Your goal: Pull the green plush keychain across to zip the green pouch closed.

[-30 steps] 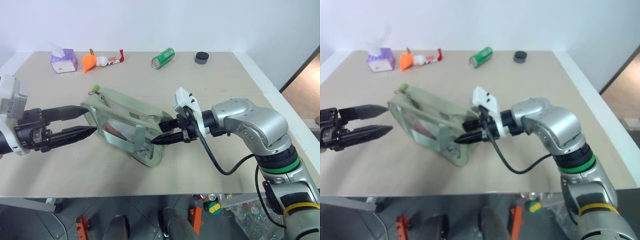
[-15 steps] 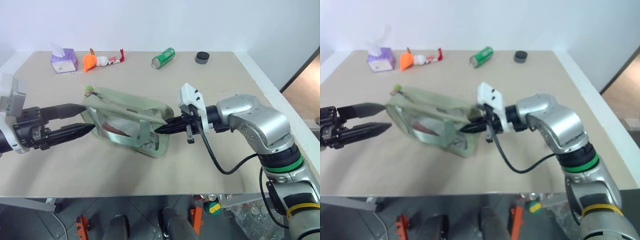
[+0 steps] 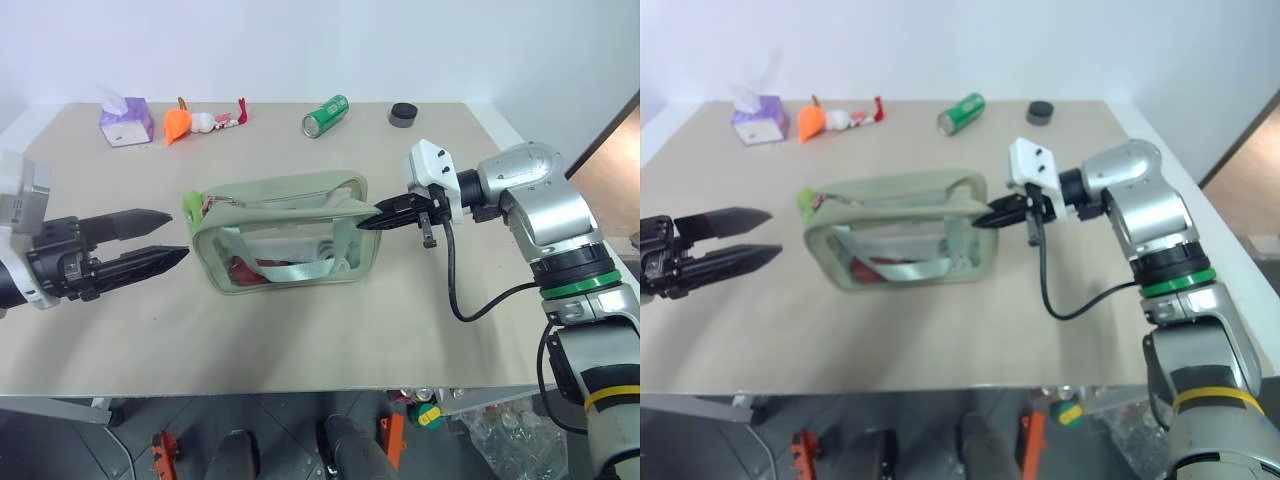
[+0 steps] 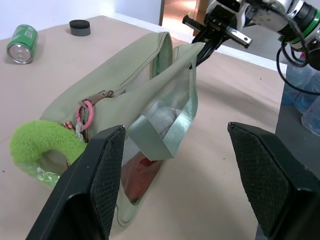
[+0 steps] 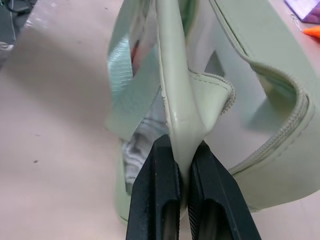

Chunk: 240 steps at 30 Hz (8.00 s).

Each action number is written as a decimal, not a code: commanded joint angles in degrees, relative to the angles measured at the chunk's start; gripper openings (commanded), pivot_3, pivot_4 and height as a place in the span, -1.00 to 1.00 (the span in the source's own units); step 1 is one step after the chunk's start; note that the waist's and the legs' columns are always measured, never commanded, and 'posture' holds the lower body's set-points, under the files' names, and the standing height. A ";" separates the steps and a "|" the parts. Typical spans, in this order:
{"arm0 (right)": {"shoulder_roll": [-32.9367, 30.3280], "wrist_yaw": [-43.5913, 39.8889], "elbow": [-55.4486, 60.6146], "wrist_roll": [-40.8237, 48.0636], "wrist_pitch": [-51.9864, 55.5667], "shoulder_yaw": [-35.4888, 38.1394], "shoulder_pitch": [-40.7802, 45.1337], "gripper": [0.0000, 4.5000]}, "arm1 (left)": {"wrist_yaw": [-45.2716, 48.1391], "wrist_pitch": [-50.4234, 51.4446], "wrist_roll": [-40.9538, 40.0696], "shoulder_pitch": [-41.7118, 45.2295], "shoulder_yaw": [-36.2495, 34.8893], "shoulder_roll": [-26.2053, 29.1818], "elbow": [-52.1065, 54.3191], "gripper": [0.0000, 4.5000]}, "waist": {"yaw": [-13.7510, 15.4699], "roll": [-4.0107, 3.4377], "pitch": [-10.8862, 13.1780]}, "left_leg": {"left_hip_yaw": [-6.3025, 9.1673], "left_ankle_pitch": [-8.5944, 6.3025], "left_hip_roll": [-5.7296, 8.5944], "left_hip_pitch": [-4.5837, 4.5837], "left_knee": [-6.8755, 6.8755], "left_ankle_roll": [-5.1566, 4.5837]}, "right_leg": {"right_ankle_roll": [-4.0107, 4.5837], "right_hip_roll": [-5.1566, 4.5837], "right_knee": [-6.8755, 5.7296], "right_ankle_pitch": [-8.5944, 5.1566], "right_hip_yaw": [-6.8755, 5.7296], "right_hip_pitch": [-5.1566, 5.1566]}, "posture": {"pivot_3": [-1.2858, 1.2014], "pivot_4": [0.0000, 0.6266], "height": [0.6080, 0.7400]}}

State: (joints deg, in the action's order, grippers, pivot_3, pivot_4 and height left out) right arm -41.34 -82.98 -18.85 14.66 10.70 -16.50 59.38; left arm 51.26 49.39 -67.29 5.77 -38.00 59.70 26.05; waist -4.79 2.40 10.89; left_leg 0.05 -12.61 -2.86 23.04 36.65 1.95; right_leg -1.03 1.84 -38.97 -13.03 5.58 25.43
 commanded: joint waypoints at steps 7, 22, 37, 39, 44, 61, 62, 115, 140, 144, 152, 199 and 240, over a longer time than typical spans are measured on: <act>0.19 -3.61 9.23 4.81 8.66 3.86 -2.20 -0.99 | -1.55 0.14 -1.17 -1.76 -3.88 -0.19 1.52 0.51 | -0.15 0.00 0.00 | 0.02 0.00 -0.05 -0.09 -0.01 0.00 | 0.06 0.07 -0.08 -0.01 0.00 -0.01 | 0.03 -0.52 1.00; -2.34 -1.14 11.18 3.76 13.09 5.10 -4.36 0.98 | -1.94 -0.36 -0.67 -0.50 -1.47 -0.41 0.87 0.51 | -0.16 -0.02 0.01 | 0.01 0.00 -0.02 -0.10 0.00 0.00 | 0.06 0.06 -0.09 -0.02 0.00 -0.02 | 0.03 -0.52 1.00; -2.03 -2.47 8.72 10.24 15.84 12.00 2.95 0.98 | -2.13 0.04 -0.57 -1.79 -3.19 -0.38 0.97 0.51 | -0.27 -0.05 0.03 | 0.00 -0.03 0.00 -0.10 -0.05 0.01 | 0.06 0.03 -0.09 -0.14 0.01 -0.02 | 0.03 -0.52 1.00; 0.41 -0.59 11.69 10.32 17.29 10.94 3.67 0.98 | -2.19 -0.07 -0.55 -1.90 -3.26 -0.39 1.00 0.51 | -0.33 -0.05 0.03 | 0.01 -0.03 -0.03 -0.11 -0.05 0.01 | 0.07 0.06 -0.11 -0.13 -0.01 -0.02 | 0.03 -0.52 1.00; -0.10 -2.99 15.94 10.76 18.47 9.47 1.49 0.98 | -2.67 -0.30 -0.55 -2.06 -3.28 -0.69 1.40 0.51 | -0.03 -0.06 0.04 | 0.10 -0.03 -0.03 -0.06 -0.05 0.01 | 0.08 0.03 -0.11 -0.15 -0.11 -0.02 | 0.03 -0.52 1.00; -9.60 0.62 26.58 17.04 27.06 14.91 -12.55 0.98 | -2.76 -0.69 -0.74 -3.05 -3.56 -1.20 1.61 0.51 | 0.43 -0.09 0.05 | 0.18 -0.05 0.06 -0.06 -0.05 0.05 | 0.04 -0.06 -0.11 -0.25 -0.18 -0.05 | 0.03 -0.52 1.00; -9.42 1.36 26.88 16.82 27.08 14.81 -13.33 0.98 | -2.81 -0.74 -0.75 -2.81 -3.21 -1.28 1.61 0.51 | 0.43 -0.09 0.05 | 0.16 -0.05 0.08 -0.06 -0.04 0.05 | 0.04 -0.07 -0.11 -0.24 -0.16 -0.05 | 0.03 -0.52 1.00; -6.13 6.98 25.90 13.55 26.36 13.38 -14.62 -0.98 | -13.18 -5.25 17.60 17.03 16.68 -16.38 -22.08 0.51 | 0.42 0.00 0.00 | 0.18 -0.04 0.10 -0.04 0.07 0.06 | -0.05 -0.05 -0.11 -0.10 -0.13 -0.12 | 0.03 -0.52 1.00; -5.96 8.48 25.71 13.82 26.06 13.01 -14.74 -1.00 | -12.71 -2.04 16.86 20.00 16.00 -19.62 -23.45 -0.99 | 0.41 0.01 0.00 | 0.21 -0.03 0.11 -0.02 0.11 0.07 | -0.09 -0.06 -0.11 -0.07 -0.13 -0.14 | 0.03 -0.52 1.00; -5.66 8.49 25.67 13.69 25.71 12.78 -14.81 -1.00 | -12.56 -1.29 15.56 19.88 14.80 -19.25 -23.09 -0.99 | 0.41 0.01 -0.01 | 0.21 -0.03 0.11 -0.02 0.11 0.07 | -0.09 -0.06 -0.11 -0.07 -0.13 -0.14 | 0.03 -0.52 1.00; -5.30 8.44 25.27 13.50 25.14 12.64 -14.68 -1.00 | -12.42 0.75 14.86 18.78 14.78 -17.98 -21.25 0.02 | 0.39 0.01 -0.01 | 0.23 -0.03 0.11 -0.02 0.11 0.07 | -0.09 -0.06 -0.11 -0.07 -0.14 -0.14 | 0.03 -0.52 1.00; -4.78 8.83 24.72 13.09 24.20 12.61 -14.28 -1.00 | -7.40 -1.08 18.93 36.83 26.63 -15.50 -13.73 -1.00 | 0.31 0.00 0.00 | 0.26 -0.03 0.14 0.03 0.19 0.08 | -0.16 -0.04 -0.10 -0.03 -0.13 -0.15 | 0.03 -0.52 1.00; -5.21 7.85 24.53 12.53 24.45 11.83 -13.36 -1.00 | 0.07 -5.09 22.11 11.74 19.26 -8.71 -13.64 0.98 | 0.09 0.00 0.00 | 0.24 -0.01 0.11 0.01 0.12 0.08 | -0.08 -0.05 -0.10 -0.06 -0.16 -0.11 | 0.03 -0.52 1.00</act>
State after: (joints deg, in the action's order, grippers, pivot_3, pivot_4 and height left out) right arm -45.77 -75.00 4.10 26.64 35.14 -5.77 45.40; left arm 51.54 45.88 -46.03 16.43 -18.30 50.79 12.83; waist -4.69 2.41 10.89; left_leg 0.29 -12.63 -2.76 23.06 36.77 2.04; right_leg -1.11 1.80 -39.07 -13.09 5.42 25.32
